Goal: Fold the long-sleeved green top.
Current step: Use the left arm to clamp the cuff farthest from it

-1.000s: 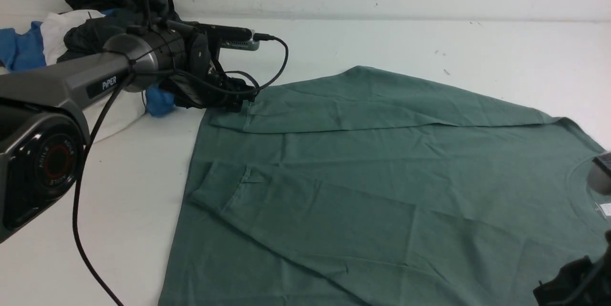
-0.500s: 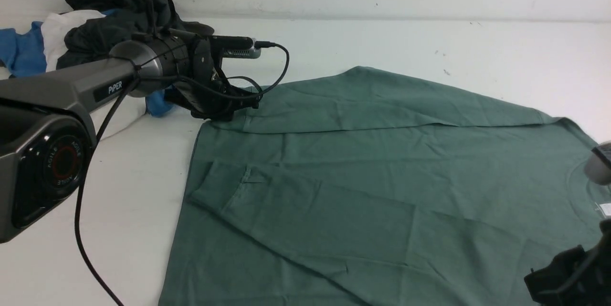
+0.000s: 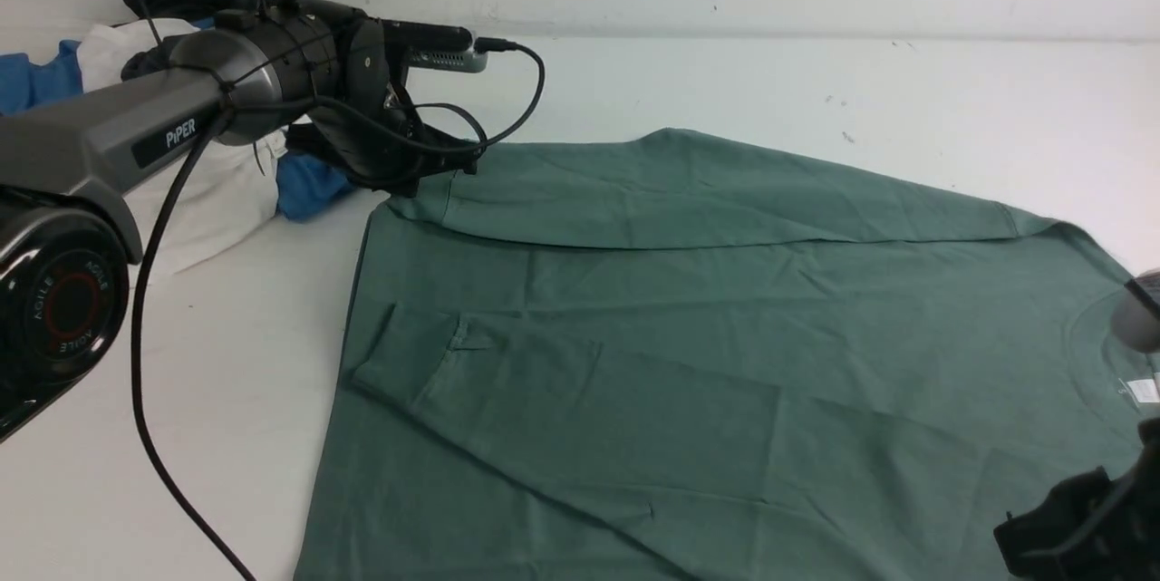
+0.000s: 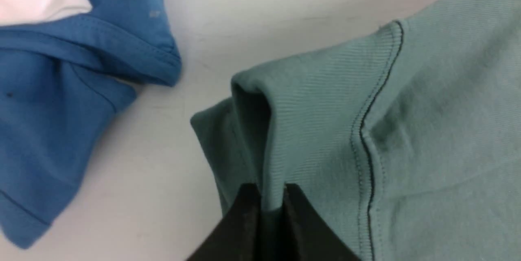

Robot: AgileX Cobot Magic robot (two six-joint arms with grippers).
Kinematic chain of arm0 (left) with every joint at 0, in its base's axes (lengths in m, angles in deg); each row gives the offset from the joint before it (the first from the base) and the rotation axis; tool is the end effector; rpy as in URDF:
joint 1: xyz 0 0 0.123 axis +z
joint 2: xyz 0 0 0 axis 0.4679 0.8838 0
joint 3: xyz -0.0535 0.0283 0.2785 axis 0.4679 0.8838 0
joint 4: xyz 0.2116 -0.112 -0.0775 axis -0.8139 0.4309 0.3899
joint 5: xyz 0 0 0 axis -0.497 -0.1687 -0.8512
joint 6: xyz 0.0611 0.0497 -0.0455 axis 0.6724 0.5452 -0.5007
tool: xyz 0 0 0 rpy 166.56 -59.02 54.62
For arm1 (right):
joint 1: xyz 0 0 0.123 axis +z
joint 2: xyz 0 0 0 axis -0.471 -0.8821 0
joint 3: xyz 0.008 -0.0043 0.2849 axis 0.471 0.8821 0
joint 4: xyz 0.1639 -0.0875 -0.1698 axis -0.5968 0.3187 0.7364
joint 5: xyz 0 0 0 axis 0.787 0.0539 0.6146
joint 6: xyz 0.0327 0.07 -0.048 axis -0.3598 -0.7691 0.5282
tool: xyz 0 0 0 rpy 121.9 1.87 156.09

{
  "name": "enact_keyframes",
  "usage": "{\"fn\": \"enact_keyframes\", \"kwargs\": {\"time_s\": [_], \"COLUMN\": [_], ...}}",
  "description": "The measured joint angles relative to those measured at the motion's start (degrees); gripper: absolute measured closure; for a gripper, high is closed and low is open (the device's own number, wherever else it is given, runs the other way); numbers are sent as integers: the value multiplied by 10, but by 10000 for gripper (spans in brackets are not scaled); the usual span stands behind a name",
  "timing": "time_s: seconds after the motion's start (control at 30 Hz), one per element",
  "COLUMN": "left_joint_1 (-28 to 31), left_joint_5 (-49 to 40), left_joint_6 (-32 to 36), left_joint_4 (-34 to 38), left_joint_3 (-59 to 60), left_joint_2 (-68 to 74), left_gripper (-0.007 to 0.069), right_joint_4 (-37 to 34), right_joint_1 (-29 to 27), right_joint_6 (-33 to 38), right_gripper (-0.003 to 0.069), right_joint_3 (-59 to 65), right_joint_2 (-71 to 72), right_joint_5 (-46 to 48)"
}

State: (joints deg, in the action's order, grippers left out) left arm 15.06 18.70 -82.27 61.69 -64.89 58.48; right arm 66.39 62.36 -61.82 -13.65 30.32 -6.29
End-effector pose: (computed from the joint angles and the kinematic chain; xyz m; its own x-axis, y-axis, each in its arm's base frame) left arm 0.4902 -0.1054 0.1936 -0.8349 0.0788 -0.5447 0.0961 0.9954 -0.0032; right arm 0.1268 0.0845 0.2971 -0.8771 -0.2747 -0.3940 -0.3352 0.9376 0.0927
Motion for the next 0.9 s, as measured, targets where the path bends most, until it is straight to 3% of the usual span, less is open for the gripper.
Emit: {"fn": "enact_keyframes", "kwargs": {"time_s": [0.4, 0.9], "left_joint_1": [0, 0], "left_joint_5": [2, 67], "left_joint_6": [0, -4], "left_joint_4": [-38, -54], "left_joint_3": [0, 0], "left_joint_2": [19, 42], "left_gripper": [356, 342], "right_joint_4": [-1, -1], "right_joint_1": [0, 0], "right_joint_6": [-1, -1], "right_gripper": [391, 391], "right_joint_3": [0, 0], "right_joint_2": [0, 0], "right_joint_5": [8, 8]}}
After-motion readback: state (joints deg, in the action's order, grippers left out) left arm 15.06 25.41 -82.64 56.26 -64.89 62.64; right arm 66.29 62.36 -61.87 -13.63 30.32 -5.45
